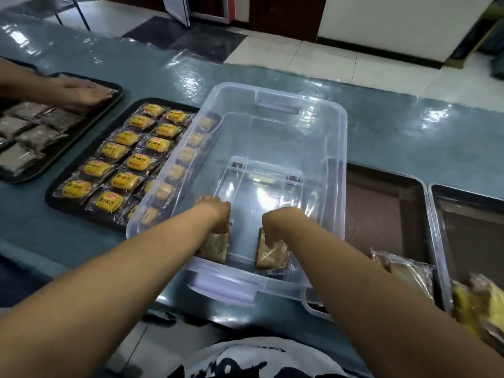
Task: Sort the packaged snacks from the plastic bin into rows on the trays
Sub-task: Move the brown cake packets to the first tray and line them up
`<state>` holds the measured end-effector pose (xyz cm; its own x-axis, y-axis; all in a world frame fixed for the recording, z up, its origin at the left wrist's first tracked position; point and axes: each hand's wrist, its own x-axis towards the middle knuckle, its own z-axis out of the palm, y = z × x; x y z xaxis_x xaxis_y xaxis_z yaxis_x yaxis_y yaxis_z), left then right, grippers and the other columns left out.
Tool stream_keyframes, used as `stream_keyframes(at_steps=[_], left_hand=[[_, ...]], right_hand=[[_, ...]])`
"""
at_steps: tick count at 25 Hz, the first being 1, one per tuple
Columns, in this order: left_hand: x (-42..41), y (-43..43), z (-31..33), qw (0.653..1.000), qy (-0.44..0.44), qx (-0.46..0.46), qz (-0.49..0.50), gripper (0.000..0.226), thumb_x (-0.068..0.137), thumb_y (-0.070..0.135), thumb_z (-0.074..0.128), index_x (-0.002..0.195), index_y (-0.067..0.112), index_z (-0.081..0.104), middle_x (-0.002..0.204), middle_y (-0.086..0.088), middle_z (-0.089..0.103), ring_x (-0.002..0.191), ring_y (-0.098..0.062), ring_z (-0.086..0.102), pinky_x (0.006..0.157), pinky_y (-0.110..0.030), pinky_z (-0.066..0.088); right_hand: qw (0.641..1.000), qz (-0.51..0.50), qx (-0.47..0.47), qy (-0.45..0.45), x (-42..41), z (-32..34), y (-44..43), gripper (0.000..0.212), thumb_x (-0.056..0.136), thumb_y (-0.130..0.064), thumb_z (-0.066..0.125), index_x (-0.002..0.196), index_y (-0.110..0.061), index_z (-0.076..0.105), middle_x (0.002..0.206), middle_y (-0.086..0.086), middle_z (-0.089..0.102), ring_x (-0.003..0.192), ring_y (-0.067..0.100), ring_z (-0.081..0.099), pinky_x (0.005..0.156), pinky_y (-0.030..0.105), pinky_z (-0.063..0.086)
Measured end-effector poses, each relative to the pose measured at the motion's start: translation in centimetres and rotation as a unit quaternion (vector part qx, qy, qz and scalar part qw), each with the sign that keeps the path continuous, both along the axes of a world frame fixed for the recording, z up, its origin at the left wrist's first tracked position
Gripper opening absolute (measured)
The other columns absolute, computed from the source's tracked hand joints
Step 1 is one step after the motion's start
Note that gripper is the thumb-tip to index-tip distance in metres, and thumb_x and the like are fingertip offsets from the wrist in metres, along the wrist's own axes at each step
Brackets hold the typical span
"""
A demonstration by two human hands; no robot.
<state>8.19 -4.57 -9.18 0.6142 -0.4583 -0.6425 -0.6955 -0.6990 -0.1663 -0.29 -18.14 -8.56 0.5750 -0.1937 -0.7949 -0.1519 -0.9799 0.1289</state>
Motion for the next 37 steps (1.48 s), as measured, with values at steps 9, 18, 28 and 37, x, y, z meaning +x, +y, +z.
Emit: stream_keyframes(at_steps=[9,18,28,37], left_hand=[[-0.1,-0.5,-0.6,0.997,-0.036,0.063,0.002,0.051,0.091,0.031,0.065,0.139,0.021,0.050,0.149,-0.011,0.043,0.138,-0.034,0.037,0.111,-0.042,0.026],[0.0,-0.8,0.6,0.992,0.035,-0.092,0.077,0.038,0.092,0.009,0.063,0.129,0.014,0.060,0.140,-0.014,0.044,0.127,-0.038,0.050,0.106,-0.042,0.044],[0.9,-1.2,4.5,0.956,-0.006,-0.278,0.092,0.028,0.085,0.003,0.064,0.086,0.031,0.061,0.120,-0.008,0.042,0.117,-0.034,0.047,0.100,-0.037,0.042],[-1.3,-0.4,8.6,0.833,-0.050,-0.544,0.087,0.029,0.077,0.001,0.067,0.078,0.029,0.057,0.101,0.000,0.045,0.099,-0.028,0.048,0.086,-0.044,0.049]], right_hand=[[1.000,-0.010,0.006,0.022,0.0,-2.5,-1.3,0.050,0.086,-0.040,0.073,0.127,-0.016,0.060,0.123,0.004,0.060,0.112,0.032,0.061,0.101,0.048,0.049],[0.994,-0.050,0.044,-0.086,0.5,-2.2,-1.6,0.024,0.084,-0.020,0.078,0.097,-0.008,0.061,0.074,0.003,0.057,0.078,0.025,0.063,0.073,0.034,0.053],[0.917,-0.168,0.156,-0.325,1.4,1.0,-3.2,0.014,0.091,-0.022,0.065,0.101,-0.023,0.056,0.105,0.004,0.062,0.088,0.024,0.059,0.073,0.032,0.050],[0.710,-0.320,0.225,-0.585,-2.8,7.3,-4.4,0.025,0.082,-0.021,0.071,0.101,-0.032,0.058,0.084,-0.010,0.065,0.082,0.014,0.064,0.070,0.033,0.055]])
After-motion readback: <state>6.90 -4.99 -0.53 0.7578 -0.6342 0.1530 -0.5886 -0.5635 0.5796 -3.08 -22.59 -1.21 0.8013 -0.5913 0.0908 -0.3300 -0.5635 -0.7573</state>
